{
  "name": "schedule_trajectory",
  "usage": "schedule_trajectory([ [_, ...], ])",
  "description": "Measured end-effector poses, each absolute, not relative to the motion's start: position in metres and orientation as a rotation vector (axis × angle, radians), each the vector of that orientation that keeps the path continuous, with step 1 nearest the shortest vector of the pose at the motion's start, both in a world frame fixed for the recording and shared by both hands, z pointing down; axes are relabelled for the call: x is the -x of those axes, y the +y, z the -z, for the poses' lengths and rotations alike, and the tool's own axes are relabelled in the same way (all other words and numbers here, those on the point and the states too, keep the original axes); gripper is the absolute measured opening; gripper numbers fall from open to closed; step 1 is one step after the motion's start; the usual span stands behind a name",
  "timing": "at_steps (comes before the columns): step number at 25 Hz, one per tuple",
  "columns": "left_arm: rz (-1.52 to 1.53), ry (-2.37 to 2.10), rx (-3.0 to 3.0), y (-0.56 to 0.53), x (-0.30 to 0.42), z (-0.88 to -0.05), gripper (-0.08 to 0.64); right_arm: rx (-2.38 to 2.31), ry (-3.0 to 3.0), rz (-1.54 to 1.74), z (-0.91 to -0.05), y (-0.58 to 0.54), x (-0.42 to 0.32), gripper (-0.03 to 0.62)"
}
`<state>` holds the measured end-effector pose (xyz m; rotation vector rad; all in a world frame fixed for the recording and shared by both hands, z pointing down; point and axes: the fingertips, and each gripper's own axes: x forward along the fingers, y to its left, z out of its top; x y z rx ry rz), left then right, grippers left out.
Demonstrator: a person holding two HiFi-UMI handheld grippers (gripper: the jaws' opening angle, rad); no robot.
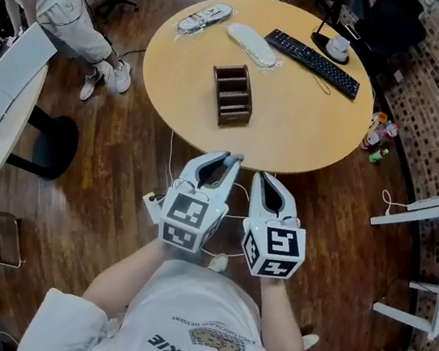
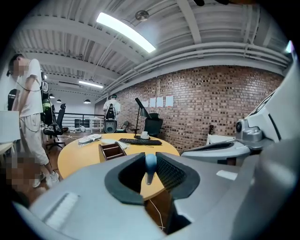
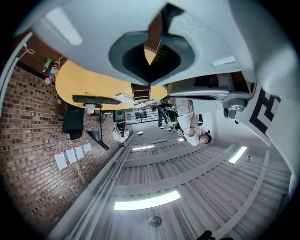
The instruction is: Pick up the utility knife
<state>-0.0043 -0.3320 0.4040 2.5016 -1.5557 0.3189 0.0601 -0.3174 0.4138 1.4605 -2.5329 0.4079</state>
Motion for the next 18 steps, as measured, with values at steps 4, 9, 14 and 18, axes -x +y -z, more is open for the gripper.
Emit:
schedule_trajectory([
  [4,-0.309,-1.563,-2.485,-0.302,-0.004,-0.401,0.074,-1.441,-2.545,-0.418,-0.413,-0.294,-0.064,0.002],
  [9,-0.306,-1.589,-2.481,-0.275,-0.001,-0.395,0.074,-1.414,-2.565,-0.425,-0.411,-0.275,-0.055,0.002],
  [14,-0.298,-1.602,-2.466,-0.254,0.013,-0.395,0.074,-1.393,-2.568,-0.419,-0.409,-0.254,-0.04,0.002],
  [18,-0.28,-1.603,-2.455,-0.236,0.028,-0.398,0.074,-1.389,-2.563,-0.412,-0.412,-0.235,-0.023,0.002],
])
